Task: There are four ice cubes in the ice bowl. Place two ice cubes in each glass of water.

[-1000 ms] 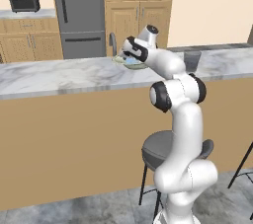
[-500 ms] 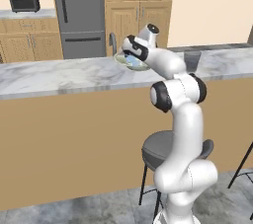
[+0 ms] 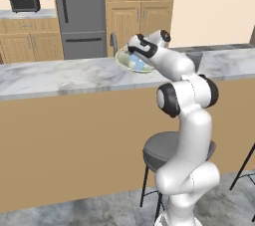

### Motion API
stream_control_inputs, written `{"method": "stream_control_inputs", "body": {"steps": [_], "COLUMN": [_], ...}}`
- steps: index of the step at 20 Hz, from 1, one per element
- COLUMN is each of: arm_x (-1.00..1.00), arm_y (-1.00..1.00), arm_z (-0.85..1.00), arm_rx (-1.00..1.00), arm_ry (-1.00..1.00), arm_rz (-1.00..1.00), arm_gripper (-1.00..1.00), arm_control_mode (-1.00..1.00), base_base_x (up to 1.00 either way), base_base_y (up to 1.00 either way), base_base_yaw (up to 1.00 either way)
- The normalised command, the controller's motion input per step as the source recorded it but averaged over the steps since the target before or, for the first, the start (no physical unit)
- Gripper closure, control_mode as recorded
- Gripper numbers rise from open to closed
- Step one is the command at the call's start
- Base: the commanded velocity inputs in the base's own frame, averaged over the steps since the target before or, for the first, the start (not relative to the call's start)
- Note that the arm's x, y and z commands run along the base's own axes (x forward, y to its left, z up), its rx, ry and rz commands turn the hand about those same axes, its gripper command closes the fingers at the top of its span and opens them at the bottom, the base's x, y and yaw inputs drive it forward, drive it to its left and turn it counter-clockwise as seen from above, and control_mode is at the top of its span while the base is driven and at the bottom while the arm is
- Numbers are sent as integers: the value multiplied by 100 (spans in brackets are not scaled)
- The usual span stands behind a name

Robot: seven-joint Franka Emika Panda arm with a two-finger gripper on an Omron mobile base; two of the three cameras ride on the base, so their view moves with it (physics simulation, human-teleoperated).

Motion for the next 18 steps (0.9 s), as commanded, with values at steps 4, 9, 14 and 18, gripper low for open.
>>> {"method": "stream_control_inputs", "body": {"steps": [4, 9, 14, 18], "arm_x": [-63, -25, 8, 30], "arm_y": [-42, -8, 6, 8], "arm_z": [46, 96, 70, 13], "arm_rx": [3, 1, 0, 0], "arm_ry": [0, 0, 0, 3], "arm_rz": [-11, -6, 0, 0], "arm_gripper": [100, 100, 100, 100], "arm_control_mode": [-100, -100, -100, -100], "base_base_x": [0, 0, 0, 0], "base_base_y": [0, 0, 0, 0], "base_base_yaw": [0, 0, 0, 0]}}
